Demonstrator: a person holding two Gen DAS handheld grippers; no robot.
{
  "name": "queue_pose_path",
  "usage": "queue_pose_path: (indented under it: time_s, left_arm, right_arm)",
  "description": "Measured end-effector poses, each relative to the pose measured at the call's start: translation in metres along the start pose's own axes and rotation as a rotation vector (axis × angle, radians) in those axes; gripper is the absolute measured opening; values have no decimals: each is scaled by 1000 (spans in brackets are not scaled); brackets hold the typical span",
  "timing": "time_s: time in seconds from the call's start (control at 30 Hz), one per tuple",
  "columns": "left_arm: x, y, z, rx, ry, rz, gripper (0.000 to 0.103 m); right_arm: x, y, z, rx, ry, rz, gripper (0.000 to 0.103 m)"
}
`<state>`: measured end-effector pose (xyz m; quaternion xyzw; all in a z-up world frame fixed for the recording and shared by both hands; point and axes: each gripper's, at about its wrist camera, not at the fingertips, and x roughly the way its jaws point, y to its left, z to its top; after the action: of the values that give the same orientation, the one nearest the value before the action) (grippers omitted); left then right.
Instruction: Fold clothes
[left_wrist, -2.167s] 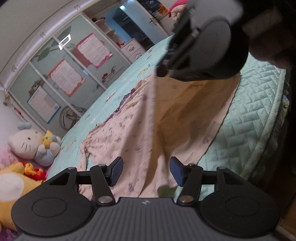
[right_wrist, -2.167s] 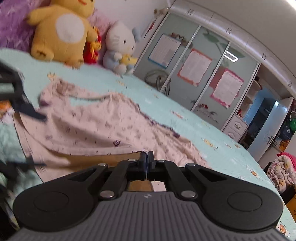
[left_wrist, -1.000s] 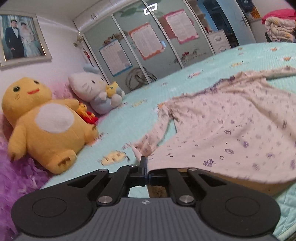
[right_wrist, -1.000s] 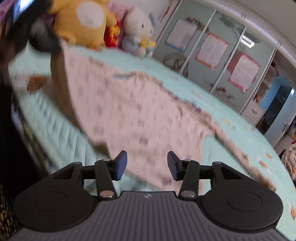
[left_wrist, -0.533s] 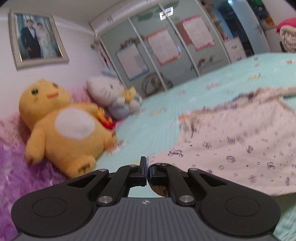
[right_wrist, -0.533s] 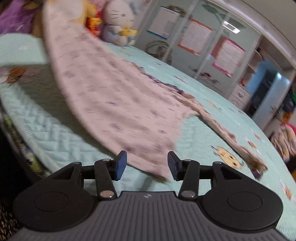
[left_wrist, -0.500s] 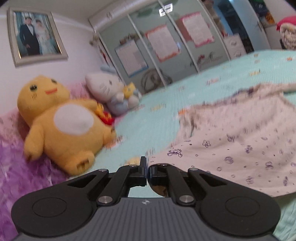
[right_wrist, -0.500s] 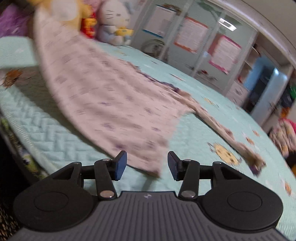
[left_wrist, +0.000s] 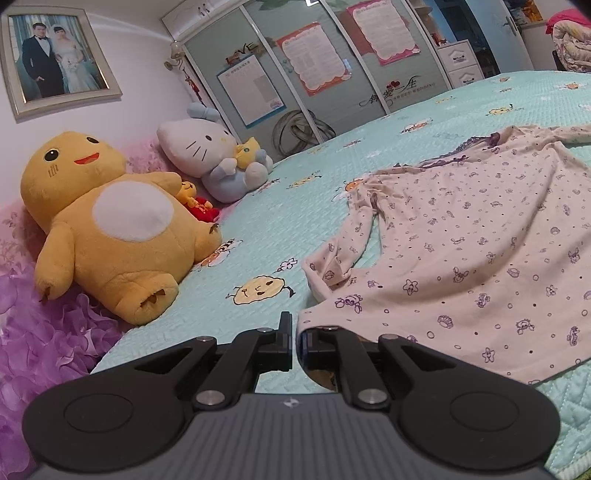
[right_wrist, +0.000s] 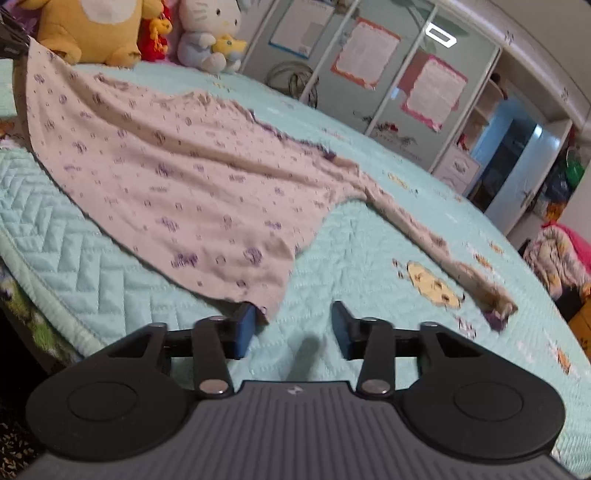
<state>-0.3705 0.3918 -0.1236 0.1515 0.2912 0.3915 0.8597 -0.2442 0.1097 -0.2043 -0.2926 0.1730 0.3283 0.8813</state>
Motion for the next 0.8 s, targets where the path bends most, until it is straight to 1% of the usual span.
queue_pose_path:
  time_s: [0.03,0.13,0.17,0.2,0.23,0.27,0.4,0.5,0.67,0.73,0.8]
  left_arm:
    - [0,-1,0,2,1,0,9]
    - [1,-4,-2,6,8,-2,9]
    - [2,-4,-2,7,10,-4,9]
    - [2,-5,-2,9,12,-7,9]
    - [1,-5,-2,10,9,-10,9]
    - [0,-6,-1,11,6,-13,9]
    - [-9,-5,5,6,-22,-31,7]
    - [-26,2,16,-35,-49,-68,7]
    - [-62,15,23,-116,-88,-139,7]
    - [-62,10,14,-100,-64,-151,7]
    - [-44,1,-2,-85,0,-147,7]
  right_arm:
    - [2,1,1,-10,-1,3,31]
    - [8,6,4,-34,-3,6,30]
    - [10,4,5,-21,-1,19,29]
    - [12,3,6,-7,2,32,22]
    - [14,2,6,6,5,45,0]
    - [14,-2,8,44,12,60,0]
    - [-2,-23,16,140,-43,34,0]
    - [-19,-48,24,242,-77,14,0]
    - [-72,-99,38,344,-166,-69,0]
    - [-88,-110,37,346,-167,-67,0]
    - [-91,-111,29,346,-133,-48,0]
